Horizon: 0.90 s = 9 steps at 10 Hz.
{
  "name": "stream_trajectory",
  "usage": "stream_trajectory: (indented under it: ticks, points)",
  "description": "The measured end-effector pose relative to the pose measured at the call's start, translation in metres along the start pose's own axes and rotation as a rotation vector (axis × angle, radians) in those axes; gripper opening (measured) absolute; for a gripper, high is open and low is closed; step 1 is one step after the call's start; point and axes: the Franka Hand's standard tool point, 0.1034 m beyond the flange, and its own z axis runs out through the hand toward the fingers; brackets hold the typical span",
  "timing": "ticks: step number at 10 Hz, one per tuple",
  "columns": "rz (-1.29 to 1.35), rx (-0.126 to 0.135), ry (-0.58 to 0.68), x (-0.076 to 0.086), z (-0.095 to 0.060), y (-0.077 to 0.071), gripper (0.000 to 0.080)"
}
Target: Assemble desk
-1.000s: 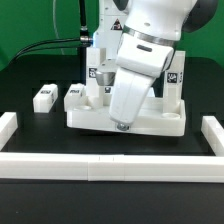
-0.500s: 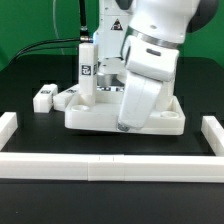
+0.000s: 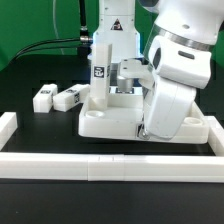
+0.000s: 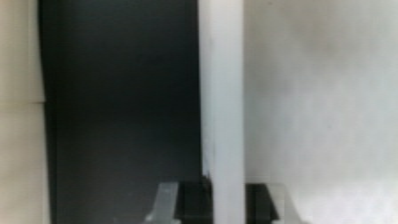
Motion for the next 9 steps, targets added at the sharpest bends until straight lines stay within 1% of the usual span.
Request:
stream_trajectory:
  ticks: [2, 3, 4, 5, 6, 7, 9]
  points:
    - [0.002, 0.003, -0.001, -0.001, 0.002, 0.000, 0.0053]
    - [0.002, 0.017, -0.008, -0.003, 0.004, 0.000, 0.0053]
    - [0.004, 0.017, -0.013, -0.003, 0.002, 0.007, 0.0053]
    - [0.006, 0.008, -0.017, -0.002, 0.000, 0.020, 0.0053]
    - [0.006, 0.010, -0.021, 0.000, 0.000, 0.028, 0.0053]
    - [0.008, 0.010, -0.025, 0.000, -0.001, 0.034, 0.0053]
    - [0.013, -0.005, -0.024, 0.001, -0.008, 0.045, 0.0053]
